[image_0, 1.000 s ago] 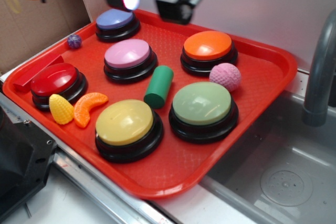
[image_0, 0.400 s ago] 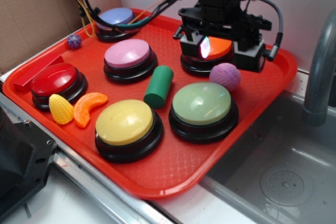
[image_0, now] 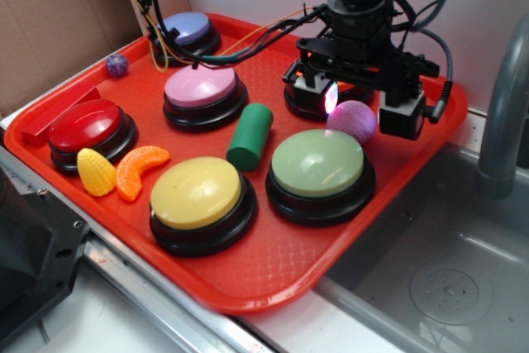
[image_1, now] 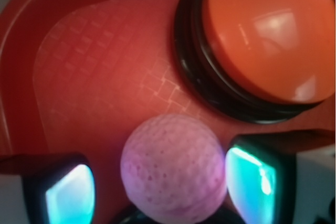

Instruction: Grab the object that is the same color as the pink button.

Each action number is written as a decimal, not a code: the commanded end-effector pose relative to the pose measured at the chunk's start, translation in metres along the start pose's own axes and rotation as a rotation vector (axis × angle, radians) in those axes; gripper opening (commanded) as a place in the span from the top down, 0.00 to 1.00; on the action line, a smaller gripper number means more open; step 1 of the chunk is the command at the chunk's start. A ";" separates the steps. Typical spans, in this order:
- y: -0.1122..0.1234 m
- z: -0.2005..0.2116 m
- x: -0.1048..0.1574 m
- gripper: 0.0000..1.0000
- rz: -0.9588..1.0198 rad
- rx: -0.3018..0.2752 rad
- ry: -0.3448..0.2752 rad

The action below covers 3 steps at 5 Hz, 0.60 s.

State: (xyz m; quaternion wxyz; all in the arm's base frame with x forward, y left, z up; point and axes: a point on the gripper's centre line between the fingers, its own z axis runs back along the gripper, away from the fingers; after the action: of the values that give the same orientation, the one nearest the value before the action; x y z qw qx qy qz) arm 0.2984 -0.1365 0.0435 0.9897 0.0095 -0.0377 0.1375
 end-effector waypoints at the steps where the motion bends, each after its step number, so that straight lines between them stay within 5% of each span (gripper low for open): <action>1: -0.001 0.010 0.008 0.64 0.111 0.016 0.010; 2: 0.001 0.010 0.006 1.00 0.148 0.004 0.017; 3: 0.004 0.010 0.005 1.00 0.168 -0.003 0.022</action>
State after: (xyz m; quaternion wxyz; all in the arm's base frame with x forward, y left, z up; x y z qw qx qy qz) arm 0.2951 -0.1325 0.0382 0.9769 0.0183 -0.0066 0.2130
